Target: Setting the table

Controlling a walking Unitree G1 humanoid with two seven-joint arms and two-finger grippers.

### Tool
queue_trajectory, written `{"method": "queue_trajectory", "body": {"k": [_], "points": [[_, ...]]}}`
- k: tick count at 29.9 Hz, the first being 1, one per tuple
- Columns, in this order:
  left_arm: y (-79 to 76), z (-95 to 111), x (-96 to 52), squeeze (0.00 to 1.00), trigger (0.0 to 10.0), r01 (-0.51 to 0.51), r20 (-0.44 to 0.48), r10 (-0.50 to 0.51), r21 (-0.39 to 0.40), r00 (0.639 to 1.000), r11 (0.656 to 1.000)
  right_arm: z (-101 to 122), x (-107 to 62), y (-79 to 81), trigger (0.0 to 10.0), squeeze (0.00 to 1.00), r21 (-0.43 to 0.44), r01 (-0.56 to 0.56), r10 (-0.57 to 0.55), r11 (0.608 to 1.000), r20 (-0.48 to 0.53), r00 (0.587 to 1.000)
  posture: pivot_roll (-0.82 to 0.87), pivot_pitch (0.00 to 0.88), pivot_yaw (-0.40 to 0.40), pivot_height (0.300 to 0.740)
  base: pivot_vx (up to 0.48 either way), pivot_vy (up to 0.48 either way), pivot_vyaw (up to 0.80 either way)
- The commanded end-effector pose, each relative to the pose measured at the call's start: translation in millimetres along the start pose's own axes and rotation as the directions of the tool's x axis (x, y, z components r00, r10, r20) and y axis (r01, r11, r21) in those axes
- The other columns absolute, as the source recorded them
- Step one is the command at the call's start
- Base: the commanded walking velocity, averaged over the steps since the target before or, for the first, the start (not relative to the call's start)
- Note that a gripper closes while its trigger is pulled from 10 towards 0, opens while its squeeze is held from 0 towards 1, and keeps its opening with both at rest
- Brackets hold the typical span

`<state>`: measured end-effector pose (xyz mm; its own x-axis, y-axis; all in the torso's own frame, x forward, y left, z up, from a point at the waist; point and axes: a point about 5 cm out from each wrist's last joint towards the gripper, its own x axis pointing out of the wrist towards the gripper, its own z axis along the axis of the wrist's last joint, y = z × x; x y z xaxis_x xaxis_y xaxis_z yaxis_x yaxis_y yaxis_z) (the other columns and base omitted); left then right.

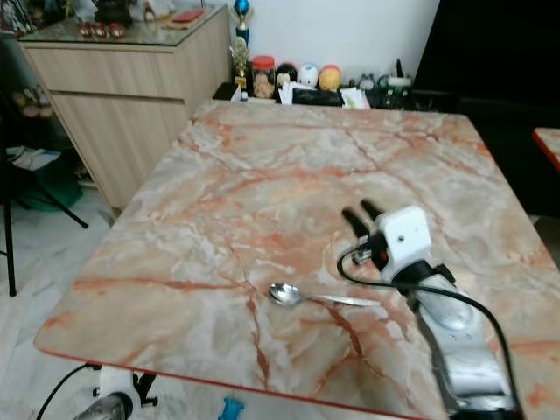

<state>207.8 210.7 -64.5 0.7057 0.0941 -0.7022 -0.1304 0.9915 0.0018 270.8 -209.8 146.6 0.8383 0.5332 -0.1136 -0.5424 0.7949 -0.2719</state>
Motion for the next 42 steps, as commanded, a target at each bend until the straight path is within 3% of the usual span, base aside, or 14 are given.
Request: {"method": "queue_trajectory", "body": {"k": [1, 5, 11, 12, 13, 14, 15, 29, 30, 31, 32, 42], "points": [[0.5, -2, -0.4, 0.00, 10.0, -0.001, -0.013, 0.001, 0.000, 1.000, 1.000, -2, -1.0, 8.8, 10.0, 0.00, 0.022, -0.112, 0.112, 0.993, -0.018, 0.993, 0.05, 0.000, 0.000, 0.740, 0.000, 0.000, 0.00], [-0.1, -3, -0.4, 0.00, 10.0, 0.002, -0.016, -0.002, 0.000, 1.000, 1.000, -16, -4.5, 16.2, 10.0, 0.00, 0.005, -0.230, 0.229, 0.973, -0.107, 0.967, 0.04, 0.000, 0.005, 0.740, 0.000, 0.000, 0.00], [-0.3, -4, -0.6, 0.00, 10.0, 0.000, -0.021, 0.000, -0.001, 1.000, 1.000, -25, -0.9, 18.3, 10.0, 0.00, 0.086, -0.289, 0.297, 0.954, -0.105, 0.949, 0.05, 0.000, 0.008, 0.740, 0.000, 0.000, 0.00], [-0.1, -4, -0.6, 0.00, 10.0, 0.000, -0.021, 0.000, -0.001, 1.000, 1.000, -25, -0.1, 19.7, 10.0, 0.33, 0.097, -0.302, 0.311, 0.948, -0.095, 0.946, 0.05, 0.000, 0.008, 0.740, 0.000, 0.000, 0.00], [0.0, -4, -0.5, 0.00, 10.0, 0.000, -0.021, 0.000, -0.001, 1.000, 1.000, -25, 0.5, 20.2, 10.0, 0.33, 0.105, -0.307, 0.317, 0.946, -0.087, 0.945, 0.05, 0.000, 0.009, 0.740, 0.000, 0.000, 0.00], [0.1, -4, -0.5, 0.00, 10.0, 0.000, -0.021, 0.000, -0.001, 1.000, 1.000, -25, 1.2, 20.4, 10.0, 0.84, 0.121, -0.311, 0.321, 0.943, -0.076, 0.944, 0.05, 0.000, 0.009, 0.740, 0.000, 0.000, 0.00], [0.3, -4, -0.5, 0.00, 10.0, -0.001, -0.022, 0.001, -0.001, 1.000, 1.000, -25, 2.1, 20.9, 10.0, 1.00, 0.138, -0.323, 0.333, 0.936, -0.062, 0.941, 0.05, 0.000, 0.009, 0.740, 0.000, 0.000, 0.00], [0.2, -3, -0.1, 0.00, 10.0, 0.007, -0.028, -0.007, 0.002, 1.000, 1.000, -40, 24.9, 17.0, 10.0, 1.00, 0.171, -0.333, 0.353, 0.927, -0.097, 0.931, 0.05, 0.000, 0.014, 0.740, 0.000, 0.000, 0.00], [0.3, -3, -0.1, 0.00, 10.0, 0.007, -0.028, -0.007, 0.002, 1.000, 1.000, -43, 26.0, 17.9, 10.0, 0.88, 0.170, -0.343, 0.364, 0.924, -0.108, 0.925, 0.05, 0.000, 0.013, 0.740, 0.000, 0.000, 0.00], [0.5, -3, -0.1, 0.00, 10.0, 0.006, -0.028, -0.006, 0.001, 1.000, 1.000, -44, 26.8, 18.7, 10.0, 0.18, 0.172, -0.349, 0.370, 0.921, -0.109, 0.923, 0.05, 0.000, 0.012, 0.740, 0.000, 0.000, 0.00], [0.8, -3, -0.1, 0.00, 10.0, 0.005, -0.027, -0.005, 0.000, 1.000, 1.000, -45, 28.5, 19.4, 10.0, 0.00, 0.176, -0.349, 0.371, 0.920, -0.108, 0.922, 0.05, 0.000, 0.012, 0.740, 0.000, 0.000, 0.00], [0.6, -2, 0.1, 0.00, 10.0, 0.001, -0.027, -0.001, -0.004, 1.000, 1.000, -61, 35.9, 26.0, 10.0, 0.00, 0.217, -0.361, 0.396, 0.907, -0.148, 0.906, 0.06, 0.003, 0.010, 0.740, 0.000, 0.000, 0.00]]}}
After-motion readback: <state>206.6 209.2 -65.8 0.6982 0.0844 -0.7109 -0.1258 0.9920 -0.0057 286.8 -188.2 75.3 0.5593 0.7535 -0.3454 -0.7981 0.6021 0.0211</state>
